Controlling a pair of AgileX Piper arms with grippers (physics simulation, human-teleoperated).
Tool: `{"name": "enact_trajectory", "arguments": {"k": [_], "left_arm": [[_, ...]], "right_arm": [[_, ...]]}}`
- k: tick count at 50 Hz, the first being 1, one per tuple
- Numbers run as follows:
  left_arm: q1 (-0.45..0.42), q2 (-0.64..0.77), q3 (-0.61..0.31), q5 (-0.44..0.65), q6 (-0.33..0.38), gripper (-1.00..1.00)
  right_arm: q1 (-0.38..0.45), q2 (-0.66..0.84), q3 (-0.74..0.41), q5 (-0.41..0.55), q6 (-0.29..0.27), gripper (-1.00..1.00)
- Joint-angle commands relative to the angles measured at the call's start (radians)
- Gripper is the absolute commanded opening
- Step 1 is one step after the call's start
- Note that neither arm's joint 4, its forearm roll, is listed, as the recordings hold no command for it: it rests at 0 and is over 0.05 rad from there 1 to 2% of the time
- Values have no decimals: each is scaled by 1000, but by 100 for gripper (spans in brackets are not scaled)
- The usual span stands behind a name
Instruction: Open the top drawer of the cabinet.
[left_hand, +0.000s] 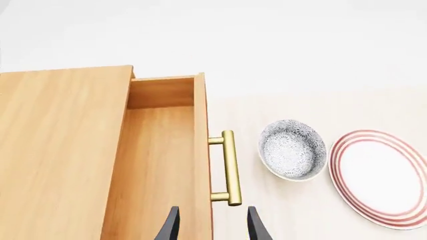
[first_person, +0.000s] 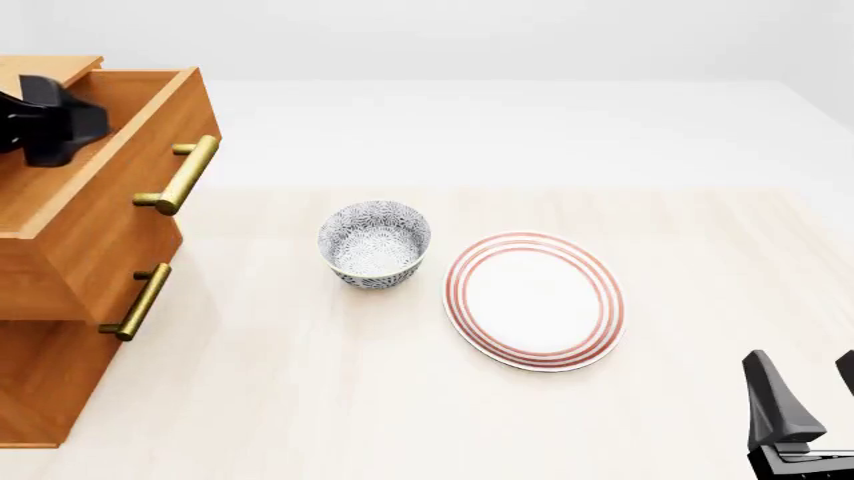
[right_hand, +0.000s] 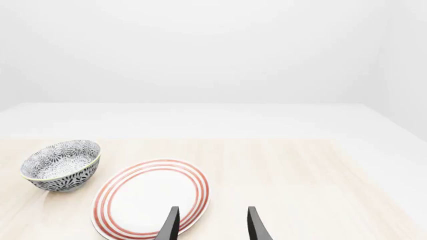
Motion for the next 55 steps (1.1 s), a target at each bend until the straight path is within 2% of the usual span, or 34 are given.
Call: {"name": "enact_trajectory", "arguments": {"k": [1,16,35,55], "left_arm": [[22,1,-37,89,0,100],[16,16,-27,94,-16,100],[-3,51,74,-31,-84,100],[-10,77,136,-105,-108,100]], "right_arm": [[0,0,0,0,0,100],[0,0,0,0,0,100],[0,0,0,0,0,100],[0,0,0,0,0,100]]}}
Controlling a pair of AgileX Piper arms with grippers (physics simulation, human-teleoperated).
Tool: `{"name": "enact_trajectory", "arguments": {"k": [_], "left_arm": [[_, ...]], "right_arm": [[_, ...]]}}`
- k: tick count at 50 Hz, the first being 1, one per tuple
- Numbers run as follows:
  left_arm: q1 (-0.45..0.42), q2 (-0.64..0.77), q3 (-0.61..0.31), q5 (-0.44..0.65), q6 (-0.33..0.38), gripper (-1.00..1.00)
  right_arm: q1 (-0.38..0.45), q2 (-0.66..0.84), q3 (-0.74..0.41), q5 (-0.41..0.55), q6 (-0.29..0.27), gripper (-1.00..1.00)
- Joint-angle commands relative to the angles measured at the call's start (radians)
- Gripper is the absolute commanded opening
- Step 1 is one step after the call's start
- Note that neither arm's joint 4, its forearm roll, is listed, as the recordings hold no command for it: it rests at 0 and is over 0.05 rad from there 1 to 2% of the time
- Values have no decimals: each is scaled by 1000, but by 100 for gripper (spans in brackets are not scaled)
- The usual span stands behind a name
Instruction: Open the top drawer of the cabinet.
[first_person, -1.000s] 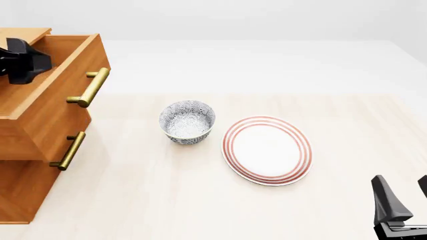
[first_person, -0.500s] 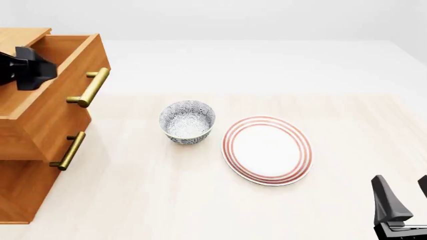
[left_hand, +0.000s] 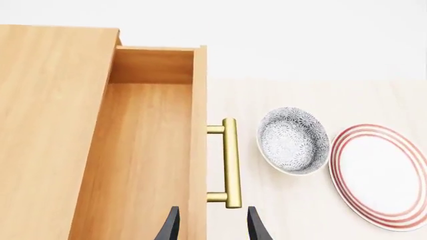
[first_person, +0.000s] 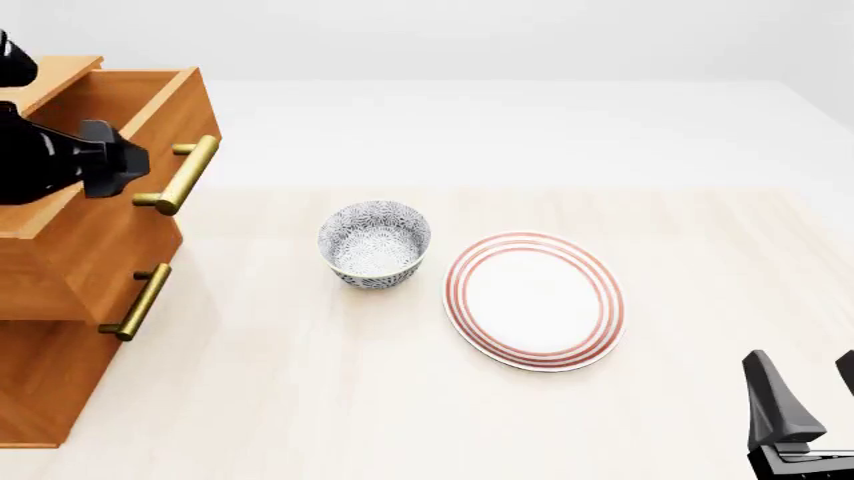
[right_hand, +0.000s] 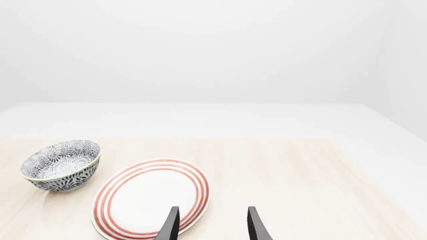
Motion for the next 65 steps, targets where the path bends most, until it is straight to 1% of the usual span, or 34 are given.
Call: {"name": "enact_trajectory", "arguments": {"k": [1,13,19,20,22,23,31,51,58,61,65], "left_arm": [[-6,14,37,-42,-17,100],[-19,34,57,-70,-33,100],[-20,35,64,-75,-36,100],[-19,36,65,-77,-35,100],[-17,39,67,-78,-32,100],[-18,38,70,-81,-34,100],[-18,45,72,-82,-32,100],[-86,90,61,-84,-31,100],[-127,99,52,-84,-32,100],[-131,112,51,-75,-8,100],[-141,105,45,-69,-9,100]], "right_arm": [[0,0,0,0,0,100],[-2,-2,-1,3,2,100],[-3,1,0,1,4,100],[-2,-3,-1,2,-5,100],[-3,0,0,2,6,100],[-2,-2,0,2,-1,100],[-2,-1,0,2,1,100],[-2,-3,0,3,0,100],[-2,-3,-1,3,0,100],[-2,-2,-1,3,0,100],[-2,-2,-1,3,0,100]]}}
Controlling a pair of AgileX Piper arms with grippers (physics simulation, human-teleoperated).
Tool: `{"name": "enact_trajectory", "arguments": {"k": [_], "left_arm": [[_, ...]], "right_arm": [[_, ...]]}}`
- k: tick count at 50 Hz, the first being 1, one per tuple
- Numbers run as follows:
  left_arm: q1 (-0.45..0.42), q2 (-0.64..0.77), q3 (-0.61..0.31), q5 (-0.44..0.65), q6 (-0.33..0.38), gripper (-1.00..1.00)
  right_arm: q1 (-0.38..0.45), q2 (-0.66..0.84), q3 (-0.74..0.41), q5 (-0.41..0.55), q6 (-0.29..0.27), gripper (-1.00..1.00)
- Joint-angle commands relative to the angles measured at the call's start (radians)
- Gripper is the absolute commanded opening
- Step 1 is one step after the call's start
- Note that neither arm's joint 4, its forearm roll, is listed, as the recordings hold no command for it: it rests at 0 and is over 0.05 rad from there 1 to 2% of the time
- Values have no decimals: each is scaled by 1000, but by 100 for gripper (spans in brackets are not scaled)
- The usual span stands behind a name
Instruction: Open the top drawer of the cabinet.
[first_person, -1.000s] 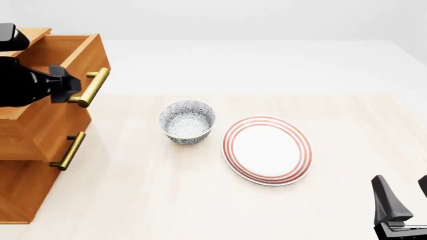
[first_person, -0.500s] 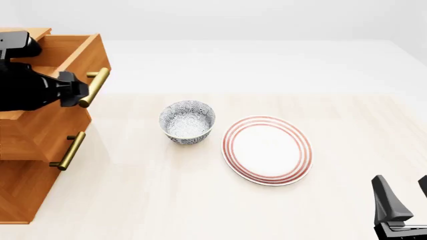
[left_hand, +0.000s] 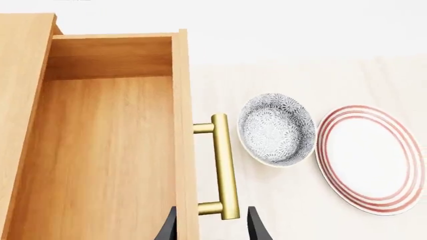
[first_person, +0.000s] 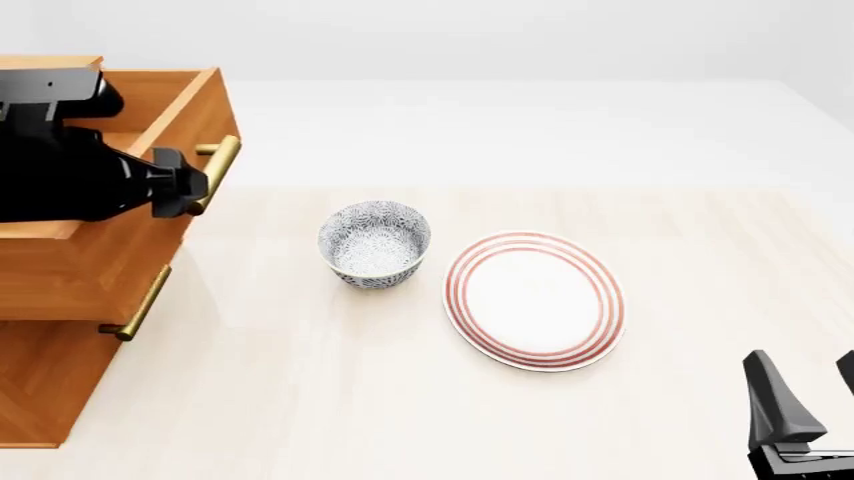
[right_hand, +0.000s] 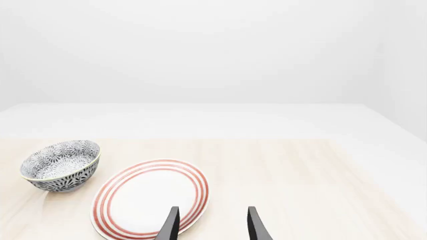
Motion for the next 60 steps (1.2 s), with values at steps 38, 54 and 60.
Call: {"name": "enact_trajectory", "arguments": {"k": [38,54,60], "left_arm": [[-114,22,-29,33,48,100],[-140,25,-46,51,88,100],[-157,37,-41,45,95,100]], "right_arm": [[0,-1,2,-1,0,100],[0,-1,2,0,0,100],[0,-1,2,0,0,100]]}}
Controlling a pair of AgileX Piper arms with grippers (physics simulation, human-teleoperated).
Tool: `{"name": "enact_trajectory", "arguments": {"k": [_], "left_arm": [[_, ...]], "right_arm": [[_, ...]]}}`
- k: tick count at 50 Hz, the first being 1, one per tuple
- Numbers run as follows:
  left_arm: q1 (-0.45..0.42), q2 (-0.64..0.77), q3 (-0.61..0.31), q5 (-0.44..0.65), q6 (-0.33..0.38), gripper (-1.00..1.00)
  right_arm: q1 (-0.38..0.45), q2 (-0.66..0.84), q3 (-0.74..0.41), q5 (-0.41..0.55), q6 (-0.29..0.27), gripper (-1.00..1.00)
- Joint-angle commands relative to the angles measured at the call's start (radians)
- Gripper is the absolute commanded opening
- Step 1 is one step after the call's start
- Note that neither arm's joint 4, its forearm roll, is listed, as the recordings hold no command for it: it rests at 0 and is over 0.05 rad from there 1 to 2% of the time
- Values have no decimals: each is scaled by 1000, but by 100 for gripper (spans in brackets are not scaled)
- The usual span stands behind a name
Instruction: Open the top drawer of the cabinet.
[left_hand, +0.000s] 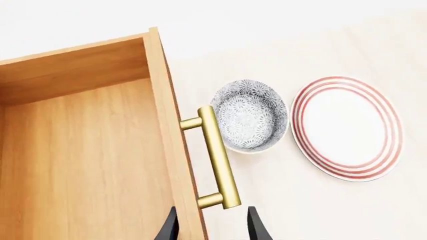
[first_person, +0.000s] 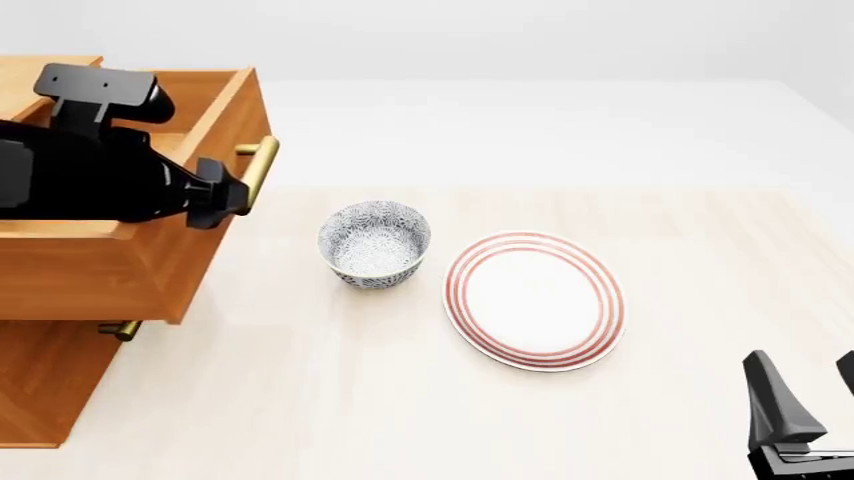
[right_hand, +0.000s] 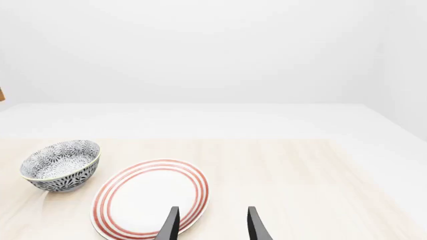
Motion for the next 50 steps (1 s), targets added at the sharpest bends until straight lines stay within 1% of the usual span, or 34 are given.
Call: {"name": "enact_trajectory", "arguments": {"k": [1,16,22,24,30,50], "left_arm": [[-36,11,-7,-2,13,100],[-50,-8,-16,22,40,100],[-49,-21,-28,34,44,100],[-62,-18,-34,34,39,100],[-65,-18,-37,40,59,100],[-27,-73,-69,91,94,100]], "right_arm": [[0,0,0,0,0,100],[0,0,0,0,0,100],[0,0,0,0,0,100],[0,0,0,0,0,100],[0,0,0,0,0,100],[0,0,0,0,0,100]]}}
